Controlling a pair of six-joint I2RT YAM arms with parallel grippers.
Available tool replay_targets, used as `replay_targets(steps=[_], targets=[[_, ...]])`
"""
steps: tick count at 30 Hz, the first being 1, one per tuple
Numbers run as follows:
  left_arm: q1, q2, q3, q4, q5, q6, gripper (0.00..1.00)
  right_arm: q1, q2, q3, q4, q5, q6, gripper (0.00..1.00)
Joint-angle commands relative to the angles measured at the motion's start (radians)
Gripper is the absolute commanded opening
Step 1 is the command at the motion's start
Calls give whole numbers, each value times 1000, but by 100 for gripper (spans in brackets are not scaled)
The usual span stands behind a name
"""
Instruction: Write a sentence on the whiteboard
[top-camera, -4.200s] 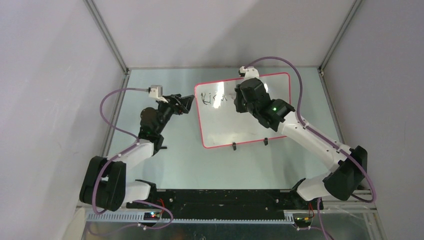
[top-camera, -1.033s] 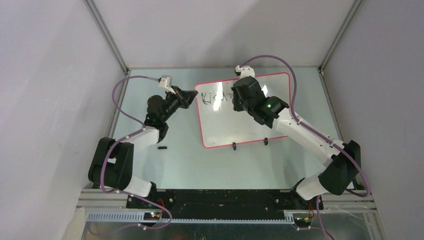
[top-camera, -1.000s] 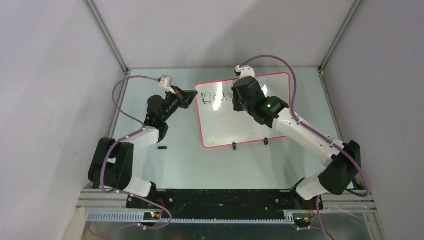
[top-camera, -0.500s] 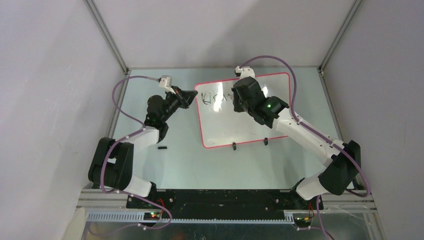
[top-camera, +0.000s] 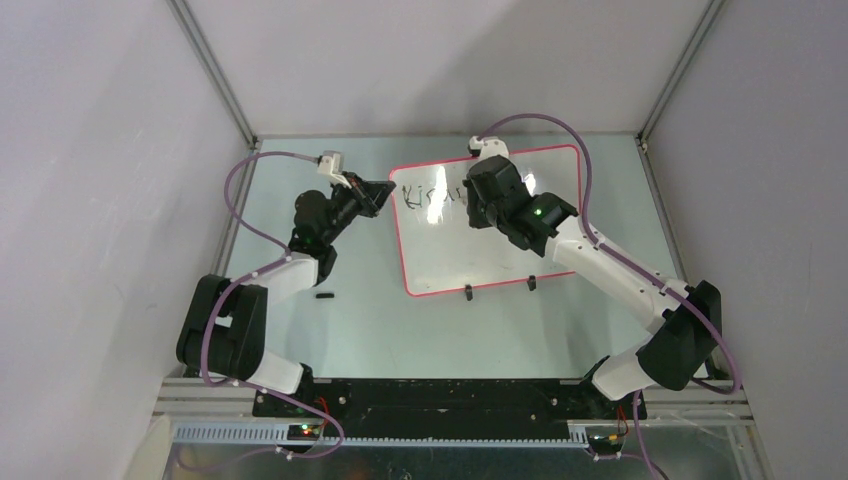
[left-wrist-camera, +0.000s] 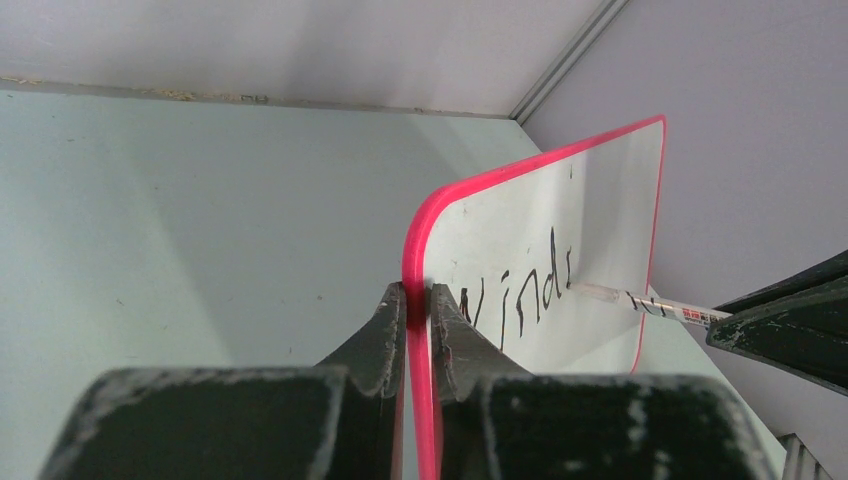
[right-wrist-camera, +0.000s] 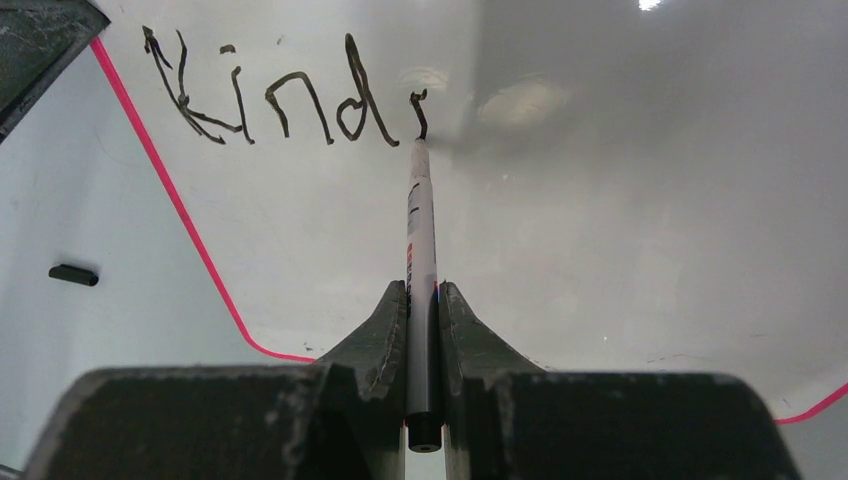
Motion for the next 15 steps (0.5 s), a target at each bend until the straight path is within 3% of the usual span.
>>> replay_targets(steps=[1, 15], targets=[[-15, -19, 26, -3, 13, 33, 4, 1, 15, 47, -18, -8, -19, 0], [-16, -22, 25, -3, 12, 37, 4, -5, 30, 77, -13, 20, -28, 0]])
